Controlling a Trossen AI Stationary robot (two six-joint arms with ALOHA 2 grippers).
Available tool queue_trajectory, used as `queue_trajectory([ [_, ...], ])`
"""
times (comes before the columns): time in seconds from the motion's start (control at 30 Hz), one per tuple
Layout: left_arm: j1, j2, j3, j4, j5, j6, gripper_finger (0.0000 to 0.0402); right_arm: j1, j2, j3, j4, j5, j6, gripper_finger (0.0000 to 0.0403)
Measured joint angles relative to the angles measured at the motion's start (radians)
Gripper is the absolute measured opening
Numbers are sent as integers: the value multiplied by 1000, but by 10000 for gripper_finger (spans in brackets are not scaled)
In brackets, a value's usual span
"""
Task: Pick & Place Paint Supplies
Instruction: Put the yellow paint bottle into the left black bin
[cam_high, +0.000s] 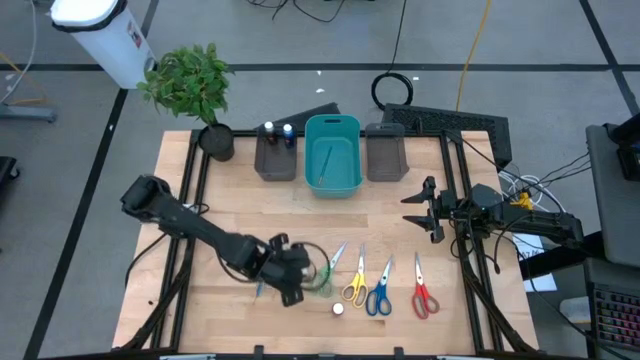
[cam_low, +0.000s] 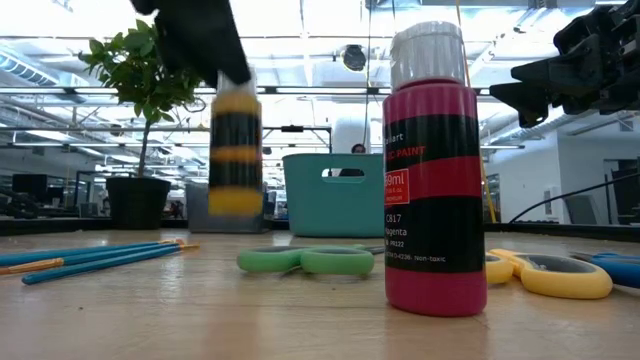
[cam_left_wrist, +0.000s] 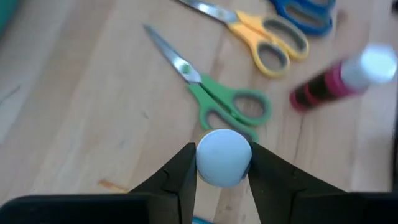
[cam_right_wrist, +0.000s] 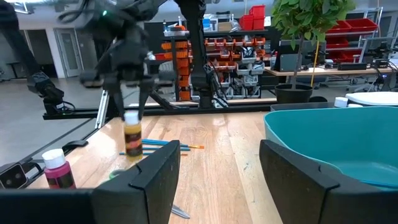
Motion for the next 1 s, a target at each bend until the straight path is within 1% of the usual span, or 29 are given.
queue_trajectory([
  [0.07,16,-42,0,-27,-12,-41,123,0,0,0,0,0,0,212],
  [0.2,43,-119,0,-63,-56,-39,123,0,0,0,0,0,0,212],
  [0.43,99,-203,0,-109,-59,-40,123,0,0,0,0,0,0,212],
  [0.67,190,-250,1,-203,-50,-46,123,0,0,0,0,0,0,212],
  [0.83,262,-259,1,-255,-40,-43,123,0,0,0,0,0,0,212],
  [1.0,335,-266,1,-294,-55,-38,123,0,0,0,0,0,0,212],
])
